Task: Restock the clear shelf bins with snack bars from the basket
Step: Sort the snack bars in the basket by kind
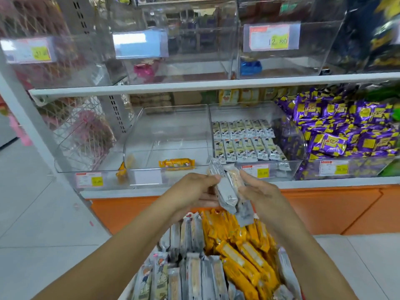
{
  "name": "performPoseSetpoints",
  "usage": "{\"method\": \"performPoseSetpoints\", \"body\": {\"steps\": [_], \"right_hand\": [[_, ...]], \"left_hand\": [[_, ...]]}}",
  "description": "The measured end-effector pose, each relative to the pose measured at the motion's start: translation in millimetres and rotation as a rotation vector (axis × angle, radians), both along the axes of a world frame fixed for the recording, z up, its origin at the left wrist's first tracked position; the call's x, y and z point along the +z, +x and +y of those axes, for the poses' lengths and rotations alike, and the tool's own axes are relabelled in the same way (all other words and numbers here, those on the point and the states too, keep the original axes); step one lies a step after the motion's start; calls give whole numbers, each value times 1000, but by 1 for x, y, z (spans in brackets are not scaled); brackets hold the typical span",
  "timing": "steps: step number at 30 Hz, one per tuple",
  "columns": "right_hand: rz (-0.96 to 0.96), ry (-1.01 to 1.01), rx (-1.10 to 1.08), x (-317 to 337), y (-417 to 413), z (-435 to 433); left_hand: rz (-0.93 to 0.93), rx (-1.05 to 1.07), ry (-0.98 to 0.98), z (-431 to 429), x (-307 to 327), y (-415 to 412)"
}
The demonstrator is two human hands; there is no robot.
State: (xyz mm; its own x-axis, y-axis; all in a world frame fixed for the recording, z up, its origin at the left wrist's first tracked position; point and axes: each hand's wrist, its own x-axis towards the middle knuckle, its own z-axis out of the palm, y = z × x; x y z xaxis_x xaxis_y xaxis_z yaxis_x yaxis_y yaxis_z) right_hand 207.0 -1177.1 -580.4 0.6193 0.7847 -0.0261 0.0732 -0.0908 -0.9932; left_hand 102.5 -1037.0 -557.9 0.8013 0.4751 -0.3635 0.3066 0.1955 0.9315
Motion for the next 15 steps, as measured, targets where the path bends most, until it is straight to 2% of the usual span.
{"method": "performPoseSetpoints", "body": {"steps": [3, 7, 11, 13, 15], "right_hand": [[104, 19, 36, 7, 34, -8], [265, 16, -80, 19, 62, -16], [334, -48, -171, 30, 83, -27], [304, -67, -254, 36, 96, -28], [186, -152, -314, 44, 107, -27]], "left_hand": [[-76, -14, -163, -3, 6, 23], [-184, -20, -341, -10, 10, 54], [-242, -48, -471, -13, 10, 85], [-254, -53, -511, -9, 12, 101], [-229, -22, -543, -2, 15, 115]]}}
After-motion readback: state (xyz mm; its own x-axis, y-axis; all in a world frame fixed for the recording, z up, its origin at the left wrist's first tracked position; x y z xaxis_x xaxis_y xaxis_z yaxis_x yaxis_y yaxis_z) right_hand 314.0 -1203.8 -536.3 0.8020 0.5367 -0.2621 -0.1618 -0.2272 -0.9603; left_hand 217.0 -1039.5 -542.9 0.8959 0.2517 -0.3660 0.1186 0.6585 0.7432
